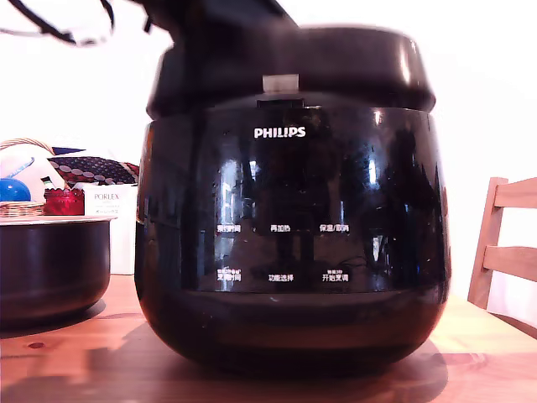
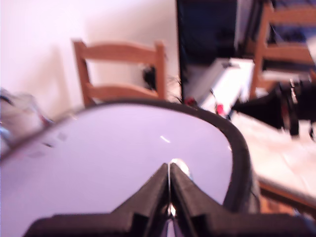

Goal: Open the rice cooker by pressing the large metal button on the top of its lid with medium force

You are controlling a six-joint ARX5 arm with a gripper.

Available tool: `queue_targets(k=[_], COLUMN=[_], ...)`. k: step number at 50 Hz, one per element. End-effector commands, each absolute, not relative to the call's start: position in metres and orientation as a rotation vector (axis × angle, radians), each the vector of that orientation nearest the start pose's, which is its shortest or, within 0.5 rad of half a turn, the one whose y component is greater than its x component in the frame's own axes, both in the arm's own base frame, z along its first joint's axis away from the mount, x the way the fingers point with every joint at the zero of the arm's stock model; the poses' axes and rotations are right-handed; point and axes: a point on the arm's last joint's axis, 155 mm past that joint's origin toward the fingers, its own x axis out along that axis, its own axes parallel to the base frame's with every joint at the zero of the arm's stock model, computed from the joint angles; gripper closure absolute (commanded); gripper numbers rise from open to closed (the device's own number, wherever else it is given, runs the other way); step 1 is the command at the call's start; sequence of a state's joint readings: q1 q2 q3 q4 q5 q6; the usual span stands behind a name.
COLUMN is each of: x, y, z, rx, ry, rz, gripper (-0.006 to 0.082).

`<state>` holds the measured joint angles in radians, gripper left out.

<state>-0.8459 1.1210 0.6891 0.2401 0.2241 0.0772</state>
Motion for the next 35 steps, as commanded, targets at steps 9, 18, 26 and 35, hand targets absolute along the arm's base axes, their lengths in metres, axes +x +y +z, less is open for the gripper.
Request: queue_targets(k=[9, 18, 26, 35], x=[0.241, 0.246, 0.248, 0.25], y=[-0.308, -0.301, -0.292, -0.28], z=[0.239, 0.245, 0.248, 0.257], rx=[0.13, 0.124, 0.125, 0.119], ry=[0.171, 0.157, 0.159, 0.144], rz=[-1.016, -0.989, -0.963, -0.931], gripper=[0.0786, 0.0786, 0.0786, 0.0786])
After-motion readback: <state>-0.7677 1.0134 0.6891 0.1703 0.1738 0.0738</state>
